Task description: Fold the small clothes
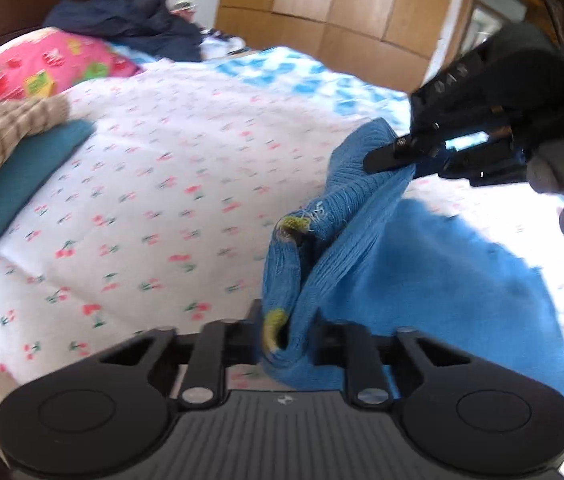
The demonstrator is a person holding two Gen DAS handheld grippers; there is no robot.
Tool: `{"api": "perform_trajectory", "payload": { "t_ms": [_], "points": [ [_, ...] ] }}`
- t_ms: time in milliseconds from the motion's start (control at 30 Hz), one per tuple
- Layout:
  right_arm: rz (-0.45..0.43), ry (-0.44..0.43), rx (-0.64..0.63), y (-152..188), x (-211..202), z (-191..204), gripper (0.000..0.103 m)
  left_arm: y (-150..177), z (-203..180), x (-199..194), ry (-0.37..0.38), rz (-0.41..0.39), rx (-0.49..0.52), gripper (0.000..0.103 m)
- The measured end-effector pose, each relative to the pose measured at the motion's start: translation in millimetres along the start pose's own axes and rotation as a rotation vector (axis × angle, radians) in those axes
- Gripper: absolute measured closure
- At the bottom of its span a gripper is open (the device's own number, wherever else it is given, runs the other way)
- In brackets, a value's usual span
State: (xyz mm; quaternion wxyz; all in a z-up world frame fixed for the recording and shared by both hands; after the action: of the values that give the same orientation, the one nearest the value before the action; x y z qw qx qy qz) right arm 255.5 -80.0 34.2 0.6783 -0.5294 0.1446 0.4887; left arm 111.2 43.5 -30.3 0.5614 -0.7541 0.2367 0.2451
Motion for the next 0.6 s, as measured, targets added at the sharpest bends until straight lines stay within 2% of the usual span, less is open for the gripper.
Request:
{"api": "perform_trajectory", "payload": {
  "t_ms": [167, 300, 467, 600],
  "points": [
    [-0.140, -0.065, 0.196, 8, -59, -67, 0.093, -14, -69, -26, 0.175, -0.042, 0.098, 0.083],
    [-0.223, -0.069, 0.337, 28, -87, -135, 0.093, -2, -133, -26, 0.296, -0.003, 0.212, 0.083],
    [-0.244, -0.095, 0.545, 77, -77, -211, 0.093, 39, -195, -1, 0.295, 0.083, 0.407, 0.083],
    [-0.207, -0.115, 0.626, 100, -61, -240, 0.093, 58, -219, 7, 0.264, 0.123, 0.496, 0.083]
  ]
}}
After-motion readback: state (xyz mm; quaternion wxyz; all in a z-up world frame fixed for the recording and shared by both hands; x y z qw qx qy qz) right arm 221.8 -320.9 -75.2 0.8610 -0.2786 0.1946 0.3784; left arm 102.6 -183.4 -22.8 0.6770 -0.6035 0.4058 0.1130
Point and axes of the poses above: each gripper's, at about its wrist camera, not at the fingertips, and x roughly the way its jaws point, z to its left, y to its underside, the point moved 5 cm from there along x, roughly the way its jaws point, and after that the axes turned 1 degree about y, right-handed, at the moved point
